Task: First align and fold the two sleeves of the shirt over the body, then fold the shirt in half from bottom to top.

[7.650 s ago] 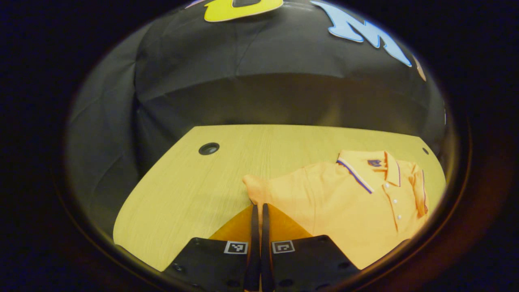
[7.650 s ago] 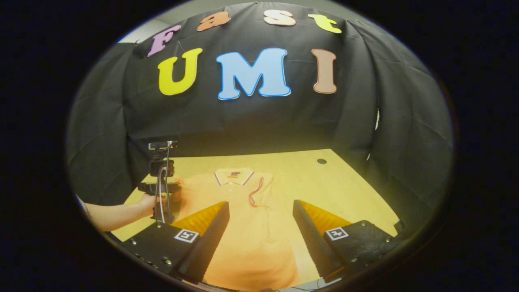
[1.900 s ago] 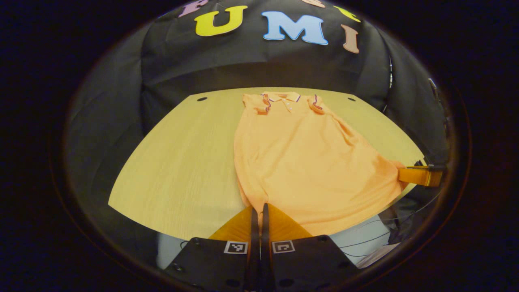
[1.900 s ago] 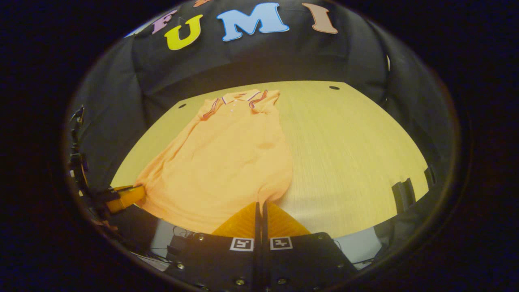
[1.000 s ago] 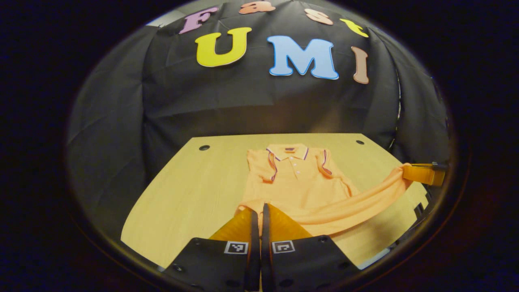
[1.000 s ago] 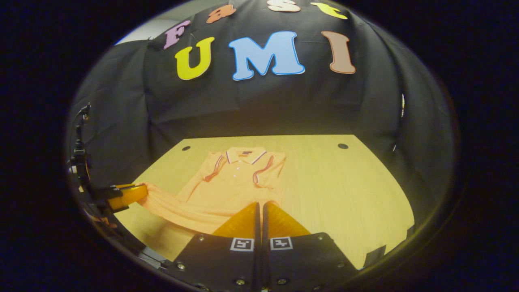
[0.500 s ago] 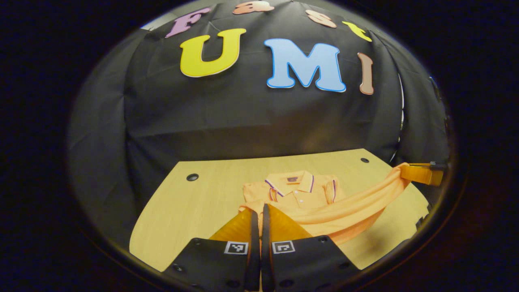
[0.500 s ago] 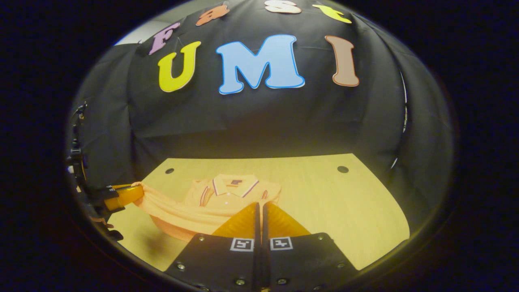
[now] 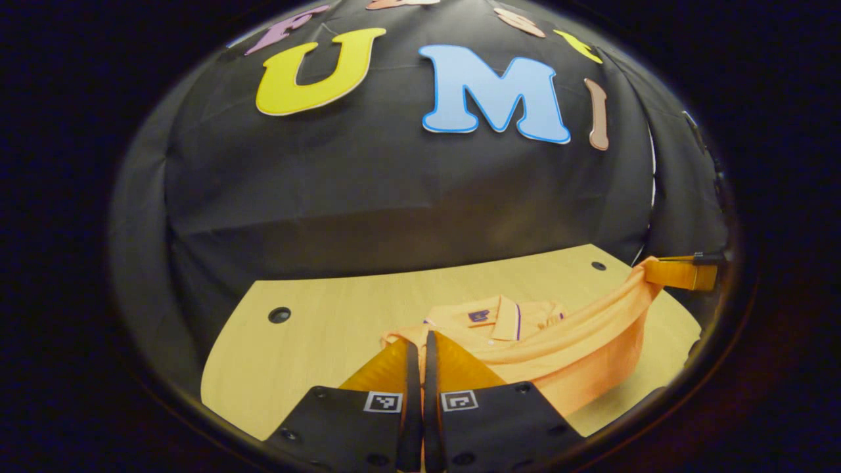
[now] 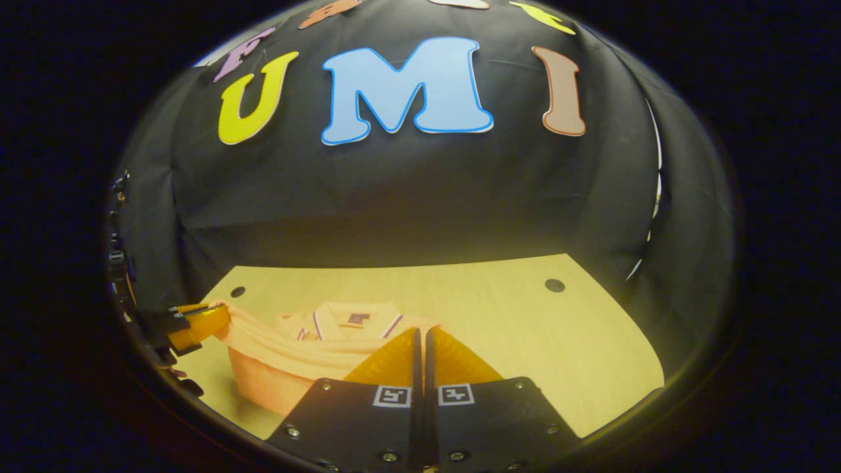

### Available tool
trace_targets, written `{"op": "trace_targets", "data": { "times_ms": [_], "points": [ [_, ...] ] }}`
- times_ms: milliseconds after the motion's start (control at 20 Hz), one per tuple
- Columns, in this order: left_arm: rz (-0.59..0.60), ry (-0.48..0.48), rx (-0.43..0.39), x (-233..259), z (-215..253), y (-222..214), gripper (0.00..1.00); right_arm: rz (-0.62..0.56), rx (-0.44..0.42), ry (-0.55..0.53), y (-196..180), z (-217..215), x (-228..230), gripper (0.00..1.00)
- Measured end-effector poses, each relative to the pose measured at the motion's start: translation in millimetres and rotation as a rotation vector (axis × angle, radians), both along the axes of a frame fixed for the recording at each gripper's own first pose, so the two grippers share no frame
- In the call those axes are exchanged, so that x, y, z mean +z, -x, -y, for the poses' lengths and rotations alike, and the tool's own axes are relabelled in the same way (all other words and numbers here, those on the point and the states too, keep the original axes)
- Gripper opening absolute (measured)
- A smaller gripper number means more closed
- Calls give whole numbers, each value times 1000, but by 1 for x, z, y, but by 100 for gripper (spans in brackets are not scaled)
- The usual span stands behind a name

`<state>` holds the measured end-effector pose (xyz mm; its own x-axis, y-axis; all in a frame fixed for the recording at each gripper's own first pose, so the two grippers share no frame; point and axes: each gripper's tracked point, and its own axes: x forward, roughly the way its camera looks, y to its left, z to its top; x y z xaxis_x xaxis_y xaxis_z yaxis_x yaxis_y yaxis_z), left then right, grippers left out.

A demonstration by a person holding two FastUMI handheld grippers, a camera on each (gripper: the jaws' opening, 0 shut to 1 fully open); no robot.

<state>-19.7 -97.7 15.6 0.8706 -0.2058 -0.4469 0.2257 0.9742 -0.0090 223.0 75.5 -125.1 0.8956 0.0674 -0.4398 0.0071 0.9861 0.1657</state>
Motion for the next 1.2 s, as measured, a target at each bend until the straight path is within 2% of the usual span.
{"op": "trace_targets", "data": {
  "times_ms": [250, 300, 350, 450, 550, 600, 700, 1200],
  "points": [
    [-45, 26, -11, -29, 7, -40, 7, -49, -28, 3, -31, -3, -22, 0],
    [-49, 26, -9, -34, 8, -44, 7, -59, -32, 5, -35, -4, -27, 4],
    [-52, 28, -6, -39, 8, -49, 8, -68, -35, 6, -41, -4, -32, 0],
    [-55, 36, 10, -49, 5, -60, 8, -86, -36, 10, -53, -4, -42, 0],
    [-51, 44, 40, -54, -3, -66, 7, -101, -32, 8, -65, -4, -51, 0],
    [-46, 51, 58, -56, -7, -70, 8, -105, -29, 7, -71, -5, -54, 4],
    [-38, 61, 86, -61, -14, -75, 7, -117, -26, 9, -80, -8, -61, 0],
    [-8, 64, 132, -66, -20, -95, 7, -124, -23, 41, -115, -17, -78, 0]
  ]
}}
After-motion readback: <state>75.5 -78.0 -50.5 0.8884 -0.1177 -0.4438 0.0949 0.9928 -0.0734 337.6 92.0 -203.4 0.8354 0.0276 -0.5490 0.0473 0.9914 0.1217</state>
